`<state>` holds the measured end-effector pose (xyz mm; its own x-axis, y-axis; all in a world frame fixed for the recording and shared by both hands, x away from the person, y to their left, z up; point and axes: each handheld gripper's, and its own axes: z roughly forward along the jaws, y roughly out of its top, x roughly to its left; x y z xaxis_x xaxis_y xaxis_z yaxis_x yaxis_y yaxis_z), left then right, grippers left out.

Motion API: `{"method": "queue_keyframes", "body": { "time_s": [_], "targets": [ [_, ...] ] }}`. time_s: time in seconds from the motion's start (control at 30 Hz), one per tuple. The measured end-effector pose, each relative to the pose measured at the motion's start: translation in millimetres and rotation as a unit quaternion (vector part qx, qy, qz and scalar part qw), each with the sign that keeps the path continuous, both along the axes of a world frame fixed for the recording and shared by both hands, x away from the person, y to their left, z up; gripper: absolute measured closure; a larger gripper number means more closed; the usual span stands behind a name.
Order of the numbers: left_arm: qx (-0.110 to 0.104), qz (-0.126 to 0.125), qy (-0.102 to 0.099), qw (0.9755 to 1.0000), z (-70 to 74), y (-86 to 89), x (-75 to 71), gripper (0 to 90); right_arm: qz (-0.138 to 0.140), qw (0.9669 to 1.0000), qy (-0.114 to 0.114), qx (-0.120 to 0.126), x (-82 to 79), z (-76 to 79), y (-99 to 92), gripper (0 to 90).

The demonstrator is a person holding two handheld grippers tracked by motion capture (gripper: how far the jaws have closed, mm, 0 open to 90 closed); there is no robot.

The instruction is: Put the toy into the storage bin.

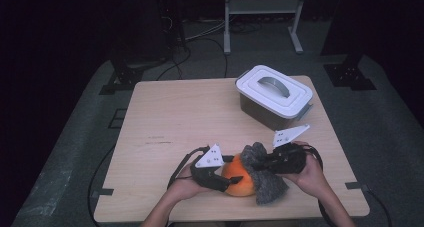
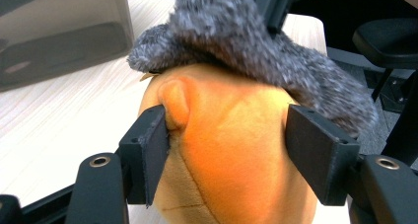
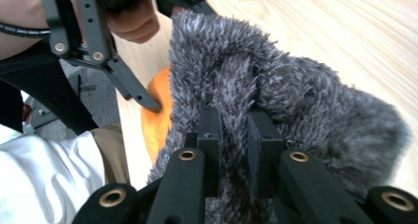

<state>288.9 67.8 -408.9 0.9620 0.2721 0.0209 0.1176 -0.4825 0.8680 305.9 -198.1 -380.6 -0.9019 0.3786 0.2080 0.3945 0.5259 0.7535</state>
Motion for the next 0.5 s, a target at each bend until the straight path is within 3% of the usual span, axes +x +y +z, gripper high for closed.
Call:
{"method": "queue_keyframes", "body": {
  "time_s": [0.1, 0.17, 0.33, 0.4, 0.5],
  "targets": [
    [0.0, -0.005, 0.002, 1.0, 0.9, -0.1, -0.3, 33.4, -0.005, 0.9997, -0.012, 0.022, -2.3, 4.5, -2.9, 78.2],
    [0.003, -0.006, 0.006, 1.0, 2.5, -0.4, -0.8, 31.3, -0.005, 0.9995, -0.018, 0.024, -2.4, 6.5, -1.1, 78.1],
    [0.001, 0.005, 0.017, 0.9998, 6.6, -6.5, -1.4, 17.2, -0.002, 0.9996, -0.001, 0.027, 0.5, -1.9, 2.6, 78.0],
    [0.006, 0.009, 0.01, 0.9999, 5.0, -7.8, -1.8, 18.4, 0.006, 0.9996, 0.002, 0.029, -0.4, -2.7, 5.5, 78.0],
    [0.009, 0.013, 0.001, 0.9999, 3.1, -5.4, -1.6, 28.4, 0.01, 0.9996, 0.0, 0.026, -0.8, -0.5, 4.7, 77.8]
  ]
}}
